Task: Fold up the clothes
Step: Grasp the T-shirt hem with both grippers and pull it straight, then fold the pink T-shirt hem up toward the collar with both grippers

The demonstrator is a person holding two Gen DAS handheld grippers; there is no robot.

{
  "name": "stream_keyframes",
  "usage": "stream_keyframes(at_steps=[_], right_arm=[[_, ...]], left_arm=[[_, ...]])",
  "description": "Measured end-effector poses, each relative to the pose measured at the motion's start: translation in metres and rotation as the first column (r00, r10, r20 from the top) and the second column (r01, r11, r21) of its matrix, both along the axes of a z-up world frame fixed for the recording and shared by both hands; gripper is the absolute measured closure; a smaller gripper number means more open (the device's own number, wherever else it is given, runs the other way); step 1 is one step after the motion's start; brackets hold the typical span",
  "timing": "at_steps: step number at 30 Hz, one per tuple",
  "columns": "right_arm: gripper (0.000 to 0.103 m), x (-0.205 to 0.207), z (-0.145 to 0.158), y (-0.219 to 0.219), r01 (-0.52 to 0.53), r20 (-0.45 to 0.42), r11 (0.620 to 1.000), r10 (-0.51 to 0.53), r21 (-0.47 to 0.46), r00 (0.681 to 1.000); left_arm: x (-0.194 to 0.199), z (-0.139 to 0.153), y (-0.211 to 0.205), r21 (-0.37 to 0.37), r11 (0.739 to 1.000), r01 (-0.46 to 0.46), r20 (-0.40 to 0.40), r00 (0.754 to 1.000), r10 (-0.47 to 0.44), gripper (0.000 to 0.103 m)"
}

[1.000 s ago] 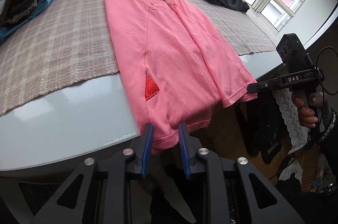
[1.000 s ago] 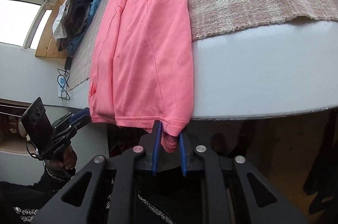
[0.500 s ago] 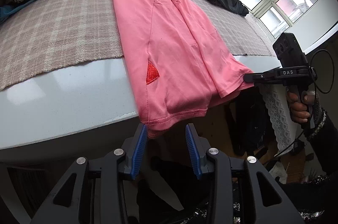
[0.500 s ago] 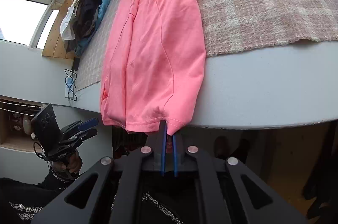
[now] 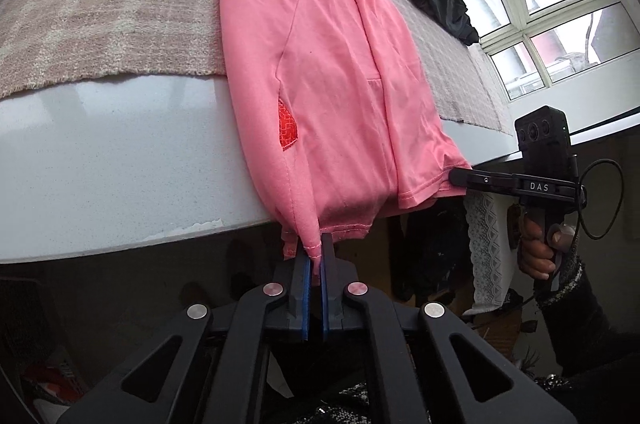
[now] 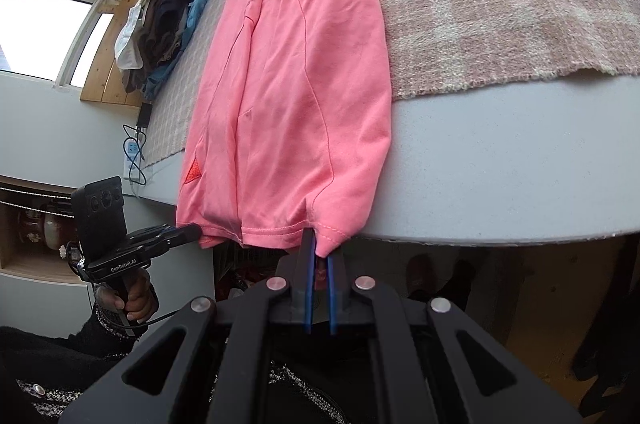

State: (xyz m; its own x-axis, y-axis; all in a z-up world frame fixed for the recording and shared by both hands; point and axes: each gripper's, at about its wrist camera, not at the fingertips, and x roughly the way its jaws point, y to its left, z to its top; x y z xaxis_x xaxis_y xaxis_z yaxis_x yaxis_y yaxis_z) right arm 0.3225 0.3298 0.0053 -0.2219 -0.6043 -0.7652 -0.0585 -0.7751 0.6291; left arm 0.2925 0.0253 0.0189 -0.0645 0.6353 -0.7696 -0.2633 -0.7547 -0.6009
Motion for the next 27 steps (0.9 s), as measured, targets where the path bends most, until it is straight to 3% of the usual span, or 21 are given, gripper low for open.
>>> stream_keyframes(at_steps=[10, 15, 18, 20, 21, 22, 24, 27], right_arm=[[0.098, -0.035, 0.031, 0.01, 0.002, -0.069, 0.999, -0.004, -0.036, 0.998], [0.098, -0.085, 0.064, 0.016, -0.042, -0.144, 0.998, 0.037, -0.035, 0.989], [0.098, -0.139, 0.076, 0.02, -0.049, -0.177, 0.998, 0.042, -0.04, 0.983], [0.091, -0.181, 0.068, 0.026, -0.009, -0.135, 1.0, 0.008, -0.005, 0.991], [0.084, -0.201, 0.061, 0.03, 0.023, -0.098, 0.999, -0.019, 0.035, 0.995], [0.071, -0.209, 0.058, 0.036, 0.037, -0.08, 0.998, -0.033, 0.054, 0.996], [0.07, -0.225, 0.052, 0.046, 0.065, -0.046, 0.994, -0.061, 0.093, 0.997], [0.07, -0.207, 0.063, 0.044, 0.017, -0.148, 0.992, 0.002, 0.121, 0.989]], left_arm=[[-0.035, 0.033, 0.003, 0.066, 0.998, -0.009, -0.071, 0.997, 0.014, 0.101], [-0.076, 0.06, 0.002, 0.105, 0.993, -0.048, -0.143, 0.988, 0.063, 0.101], [-0.114, 0.072, 0.008, 0.105, 0.992, -0.075, -0.188, 0.978, 0.094, 0.1], [-0.15, 0.065, 0.016, 0.031, 0.994, -0.106, -0.198, 0.974, 0.11, 0.085], [-0.167, 0.058, 0.022, -0.049, 0.991, -0.122, -0.21, 0.972, 0.109, 0.059], [-0.181, 0.05, 0.025, -0.118, 0.983, -0.139, -0.221, 0.969, 0.11, 0.052], [-0.195, 0.041, 0.018, -0.151, 0.973, -0.174, -0.208, 0.968, 0.141, 0.052], [-0.183, 0.052, -0.002, -0.075, 0.98, -0.187, -0.257, 0.953, 0.162, 0.05]])
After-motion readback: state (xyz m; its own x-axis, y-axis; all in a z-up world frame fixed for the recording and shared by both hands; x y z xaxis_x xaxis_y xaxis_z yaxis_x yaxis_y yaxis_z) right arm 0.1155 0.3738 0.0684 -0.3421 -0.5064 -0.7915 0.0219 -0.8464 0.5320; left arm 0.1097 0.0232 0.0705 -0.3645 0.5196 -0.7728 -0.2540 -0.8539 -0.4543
